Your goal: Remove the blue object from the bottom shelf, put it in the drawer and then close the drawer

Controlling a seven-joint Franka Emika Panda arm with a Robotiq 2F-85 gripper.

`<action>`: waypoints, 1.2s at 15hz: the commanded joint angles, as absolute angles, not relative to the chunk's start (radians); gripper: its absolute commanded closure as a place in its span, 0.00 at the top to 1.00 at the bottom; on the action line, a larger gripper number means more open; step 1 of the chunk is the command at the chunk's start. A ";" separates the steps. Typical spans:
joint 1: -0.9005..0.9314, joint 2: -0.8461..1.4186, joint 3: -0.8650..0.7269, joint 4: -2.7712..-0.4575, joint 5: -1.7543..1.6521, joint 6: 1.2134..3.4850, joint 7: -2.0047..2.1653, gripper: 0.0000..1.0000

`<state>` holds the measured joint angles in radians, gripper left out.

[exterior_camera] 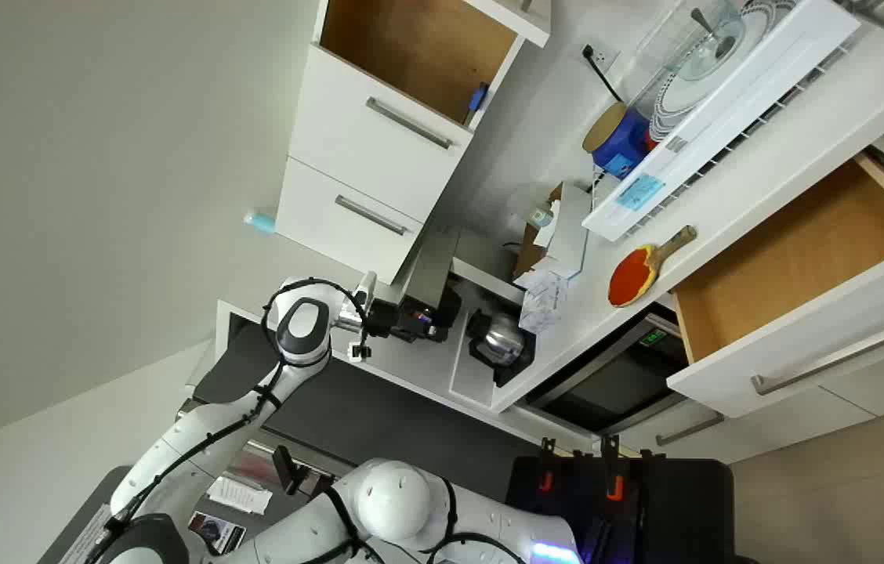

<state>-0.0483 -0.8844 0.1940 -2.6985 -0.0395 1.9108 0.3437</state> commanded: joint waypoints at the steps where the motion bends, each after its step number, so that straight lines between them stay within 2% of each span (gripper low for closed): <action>1: -0.042 -0.883 0.188 -2.696 -0.044 1.908 0.348 1.00; 11: -0.042 -0.883 0.188 -2.696 -0.044 1.908 0.348 1.00; 18: -0.093 -0.874 0.201 -2.611 -0.089 1.994 0.409 1.00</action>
<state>-0.0581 -0.8849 0.1987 -2.6605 -0.0537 1.9621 0.3848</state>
